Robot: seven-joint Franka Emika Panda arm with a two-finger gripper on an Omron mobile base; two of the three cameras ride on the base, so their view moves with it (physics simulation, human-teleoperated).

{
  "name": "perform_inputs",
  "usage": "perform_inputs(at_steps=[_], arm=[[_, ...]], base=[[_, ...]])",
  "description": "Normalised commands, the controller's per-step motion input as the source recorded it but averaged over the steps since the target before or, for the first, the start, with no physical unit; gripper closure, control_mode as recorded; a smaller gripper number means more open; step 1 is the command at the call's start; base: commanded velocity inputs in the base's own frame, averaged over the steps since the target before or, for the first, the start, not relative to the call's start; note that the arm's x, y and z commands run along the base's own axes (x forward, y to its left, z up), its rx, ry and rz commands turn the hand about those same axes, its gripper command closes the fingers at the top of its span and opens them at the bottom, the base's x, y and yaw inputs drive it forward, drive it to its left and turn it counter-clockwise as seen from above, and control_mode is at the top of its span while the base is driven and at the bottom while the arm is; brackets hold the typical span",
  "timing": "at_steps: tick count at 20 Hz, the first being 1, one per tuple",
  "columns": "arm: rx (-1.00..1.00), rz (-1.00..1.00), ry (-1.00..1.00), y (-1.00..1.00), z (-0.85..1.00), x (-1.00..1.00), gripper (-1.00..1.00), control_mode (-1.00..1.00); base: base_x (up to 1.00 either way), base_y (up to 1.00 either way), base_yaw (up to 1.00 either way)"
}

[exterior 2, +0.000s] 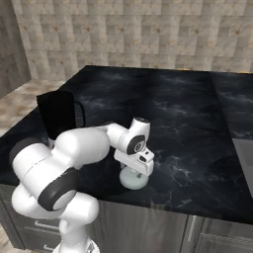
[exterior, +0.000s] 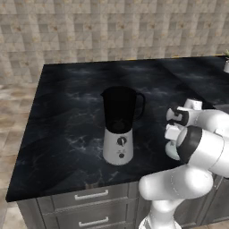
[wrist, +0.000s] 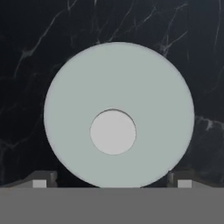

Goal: Close the lid blender by securely placing the lid on top.

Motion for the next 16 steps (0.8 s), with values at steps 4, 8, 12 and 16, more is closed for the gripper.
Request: perform_inputs(at_steps=[4,8,12,16], arm=[[0.00,0.00,0.00,0.00,-0.13,0.12,-1.00,-1.00],[0.00,0.00,0.00,0.00,-0.11,0.11,-1.00,-1.00],[0.00,0.00,0.00,-0.01,-0.06,0.11,-1.00,-1.00],[0.00,0.00,0.00,-0.01,-0.08,0.12,-1.00,-1.00]], base=[[0.00,0.00,0.00],[0.00,0.00,0.00],[0.00,0.00,0.00],[0.00,0.00,0.00]])
